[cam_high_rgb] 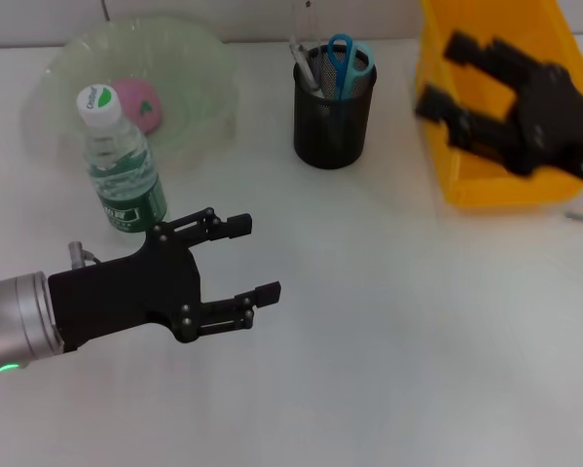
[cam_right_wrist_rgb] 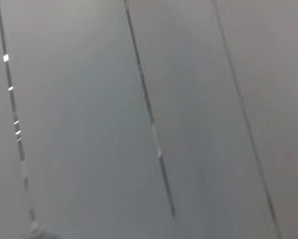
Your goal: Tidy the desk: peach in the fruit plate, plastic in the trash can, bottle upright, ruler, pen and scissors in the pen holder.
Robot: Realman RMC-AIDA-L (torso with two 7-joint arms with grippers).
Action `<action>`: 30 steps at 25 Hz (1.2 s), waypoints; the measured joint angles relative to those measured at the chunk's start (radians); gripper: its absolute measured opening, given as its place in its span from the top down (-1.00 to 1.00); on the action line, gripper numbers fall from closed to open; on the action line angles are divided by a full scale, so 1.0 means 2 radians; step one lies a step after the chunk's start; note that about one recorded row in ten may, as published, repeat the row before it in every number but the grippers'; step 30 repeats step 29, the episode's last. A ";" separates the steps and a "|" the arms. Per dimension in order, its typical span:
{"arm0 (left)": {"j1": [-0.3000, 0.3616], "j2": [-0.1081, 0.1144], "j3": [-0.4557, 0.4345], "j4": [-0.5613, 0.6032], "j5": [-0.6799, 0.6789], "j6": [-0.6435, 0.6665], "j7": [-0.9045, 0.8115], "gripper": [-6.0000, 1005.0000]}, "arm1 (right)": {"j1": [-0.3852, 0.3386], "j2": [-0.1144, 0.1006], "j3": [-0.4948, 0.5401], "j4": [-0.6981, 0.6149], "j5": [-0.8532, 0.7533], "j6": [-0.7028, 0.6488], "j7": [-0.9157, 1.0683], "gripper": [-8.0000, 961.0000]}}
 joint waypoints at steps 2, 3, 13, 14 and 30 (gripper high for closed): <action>-0.001 0.000 0.000 0.000 0.000 0.000 0.000 -0.58 | -0.004 0.000 0.018 0.002 -0.027 -0.019 0.002 -0.72; 0.000 0.000 0.000 0.001 0.000 0.000 0.000 -0.58 | -0.008 0.000 0.038 0.004 -0.055 -0.038 0.004 -0.72; 0.002 0.001 0.000 -0.002 0.002 -0.001 -0.001 -0.58 | -0.029 0.000 0.153 0.031 -0.254 -0.085 -0.033 -0.72; 0.002 0.001 0.000 -0.002 0.002 -0.001 -0.001 -0.58 | -0.028 0.000 0.153 0.034 -0.255 -0.082 -0.035 -0.72; 0.003 0.003 0.000 0.000 0.004 0.004 -0.018 -0.58 | -0.004 0.003 0.116 0.042 -0.258 -0.074 -0.038 -0.72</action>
